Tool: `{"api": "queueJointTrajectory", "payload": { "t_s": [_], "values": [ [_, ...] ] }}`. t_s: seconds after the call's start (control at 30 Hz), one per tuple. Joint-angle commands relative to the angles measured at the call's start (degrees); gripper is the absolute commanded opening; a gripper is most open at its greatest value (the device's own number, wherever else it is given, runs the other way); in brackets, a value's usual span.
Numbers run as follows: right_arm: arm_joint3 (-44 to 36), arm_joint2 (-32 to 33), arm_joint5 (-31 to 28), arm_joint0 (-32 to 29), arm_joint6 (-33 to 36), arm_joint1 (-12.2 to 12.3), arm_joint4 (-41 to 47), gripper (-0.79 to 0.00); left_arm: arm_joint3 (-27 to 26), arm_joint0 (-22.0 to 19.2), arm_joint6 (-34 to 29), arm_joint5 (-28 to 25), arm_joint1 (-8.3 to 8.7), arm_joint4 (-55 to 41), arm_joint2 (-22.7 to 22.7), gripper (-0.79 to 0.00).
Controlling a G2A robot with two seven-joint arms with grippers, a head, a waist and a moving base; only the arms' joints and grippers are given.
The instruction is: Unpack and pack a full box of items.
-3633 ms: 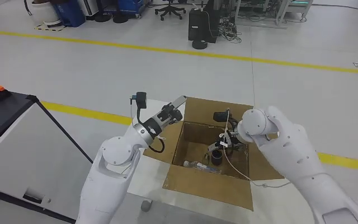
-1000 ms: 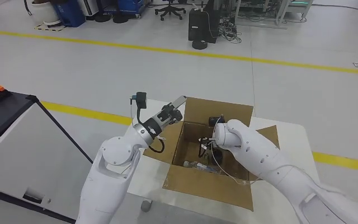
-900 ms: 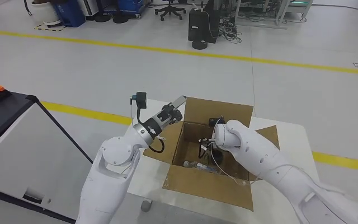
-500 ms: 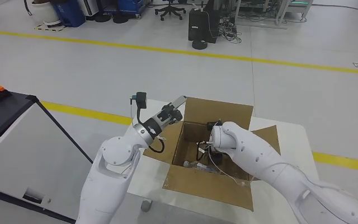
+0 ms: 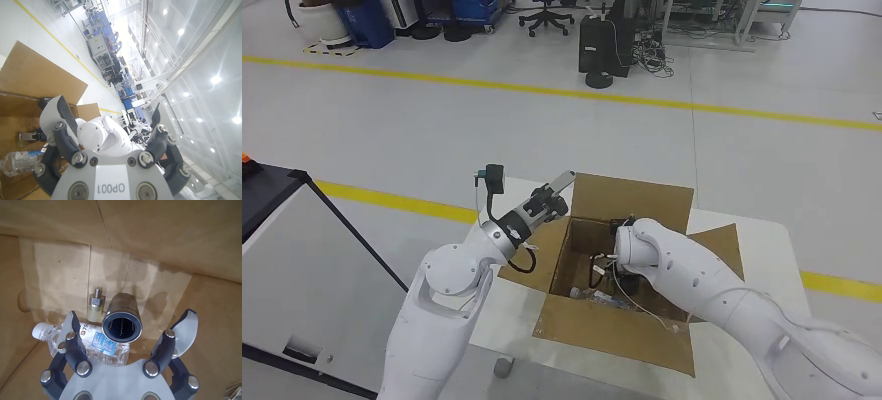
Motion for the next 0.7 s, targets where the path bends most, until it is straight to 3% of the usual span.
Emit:
{"api": "queueJointTrajectory", "payload": {
  "t_s": [0.0, 0.6, 0.67],
  "values": [
    [0.07, -0.33, 0.27, 0.10, -0.26, -0.03, 0.37, 0.000, 0.00, 0.00, 0.00, 0.00, 0.00, 0.00, 0.00, 0.000],
    [0.56, -2.53, 2.51, 0.23, -2.50, 0.31, 2.91, 0.000, 0.00, 0.00, 0.00, 0.00, 0.00, 0.00, 0.00, 0.000],
    [0.47, -2.73, 2.70, 0.21, -2.69, 0.37, 2.96, -0.102, 0.00, 0.00, 0.00, 0.00, 0.00, 0.00, 0.00, 0.000]
  ]
}}
